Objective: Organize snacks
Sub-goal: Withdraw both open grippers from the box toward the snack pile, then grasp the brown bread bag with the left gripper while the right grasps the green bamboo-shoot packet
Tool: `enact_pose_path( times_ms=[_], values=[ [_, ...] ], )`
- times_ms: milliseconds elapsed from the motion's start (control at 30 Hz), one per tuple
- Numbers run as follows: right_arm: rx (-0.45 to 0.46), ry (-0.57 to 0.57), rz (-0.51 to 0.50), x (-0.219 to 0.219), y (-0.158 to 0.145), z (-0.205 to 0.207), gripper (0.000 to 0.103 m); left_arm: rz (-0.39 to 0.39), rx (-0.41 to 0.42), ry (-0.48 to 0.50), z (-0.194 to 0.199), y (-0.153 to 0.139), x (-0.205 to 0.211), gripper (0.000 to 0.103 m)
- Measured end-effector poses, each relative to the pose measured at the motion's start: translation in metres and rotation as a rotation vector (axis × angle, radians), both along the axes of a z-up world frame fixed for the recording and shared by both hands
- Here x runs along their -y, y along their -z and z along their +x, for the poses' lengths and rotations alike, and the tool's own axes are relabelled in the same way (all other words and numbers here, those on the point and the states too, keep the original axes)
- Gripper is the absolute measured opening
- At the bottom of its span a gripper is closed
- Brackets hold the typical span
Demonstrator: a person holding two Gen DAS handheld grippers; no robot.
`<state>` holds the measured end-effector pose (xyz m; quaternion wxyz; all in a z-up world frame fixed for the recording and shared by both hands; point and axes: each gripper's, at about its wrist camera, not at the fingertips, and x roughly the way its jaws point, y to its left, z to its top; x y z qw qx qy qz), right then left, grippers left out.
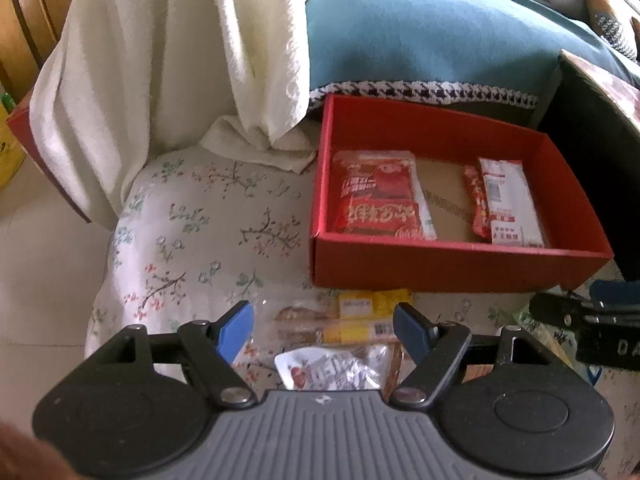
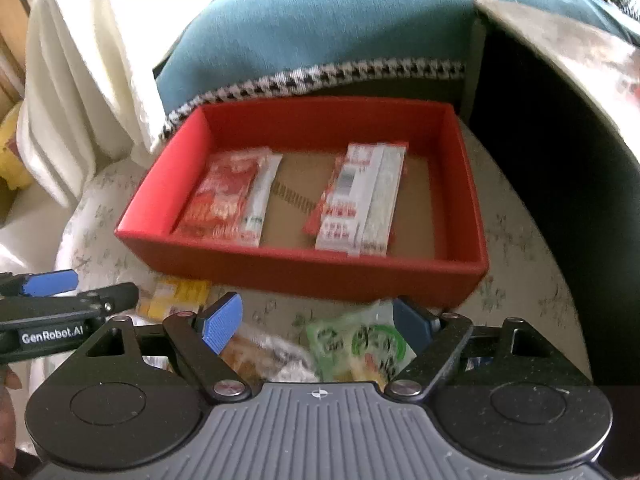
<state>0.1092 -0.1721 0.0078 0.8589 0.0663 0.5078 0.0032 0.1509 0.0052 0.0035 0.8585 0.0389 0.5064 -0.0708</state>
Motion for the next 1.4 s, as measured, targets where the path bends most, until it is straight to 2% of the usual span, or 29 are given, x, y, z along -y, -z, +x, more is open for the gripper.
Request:
enact_pose_path(
  times_ms=[100, 200, 333, 467, 633, 733, 800, 867, 933, 967, 1033, 1133, 1300, 1400],
  values=[
    [-0.009, -0.018, -0.015, -0.003, 0.002, -0.008, 0.087, -0.001, -0.014, 0.0, -0.004, 0.002, -0.002, 0.071],
    [-0.01, -0.01, -0.023, 0.0, 0.001, -0.012, 0.087, -0.028, -0.064, 0.012, -0.011, 0.009, 0.0, 0.071],
    [-0.009, 0.024, -0.018, 0.013, -0.002, -0.018, 0.087, -0.072, -0.139, 0.074, -0.026, 0.019, 0.013, 0.071],
    [-0.003, 0.048, -0.014, 0.025, -0.003, -0.026, 0.088, -0.064, -0.161, 0.114, -0.034, 0.025, 0.027, 0.071],
    [-0.013, 0.076, -0.012, 0.042, 0.001, -0.031, 0.088, -0.103, -0.195, 0.134, -0.035, 0.034, 0.041, 0.071],
    [-0.021, 0.089, -0.008, 0.049, 0.003, -0.032, 0.088, -0.083, -0.216, 0.157, -0.038, 0.044, 0.052, 0.071],
    [-0.025, 0.088, -0.008, 0.051, 0.005, -0.032, 0.088, -0.042, -0.192, 0.171, -0.04, 0.048, 0.06, 0.075],
    [-0.034, 0.089, -0.015, 0.054, 0.008, -0.032, 0.088, -0.005, -0.174, 0.171, -0.04, 0.05, 0.063, 0.076],
    [-0.046, 0.096, -0.013, 0.06, 0.011, -0.032, 0.088, -0.002, -0.176, 0.165, -0.039, 0.053, 0.062, 0.075],
    [-0.053, 0.1, -0.014, 0.062, 0.013, -0.032, 0.088, 0.004, -0.172, 0.165, -0.04, 0.052, 0.063, 0.075],
    [-0.073, 0.105, -0.02, 0.065, 0.018, -0.032, 0.088, 0.026, -0.164, 0.172, -0.042, 0.05, 0.064, 0.066],
    [-0.094, 0.088, -0.02, 0.064, 0.024, -0.034, 0.088, 0.002, -0.159, 0.177, -0.045, 0.042, 0.061, 0.054],
    [-0.126, 0.048, 0.027, 0.058, 0.027, -0.038, 0.085, -0.05, -0.17, 0.177, -0.047, 0.031, 0.05, 0.049],
    [-0.147, 0.0, 0.017, 0.047, 0.033, -0.037, 0.085, -0.072, -0.168, 0.176, -0.047, 0.026, 0.047, 0.048]
  ],
)
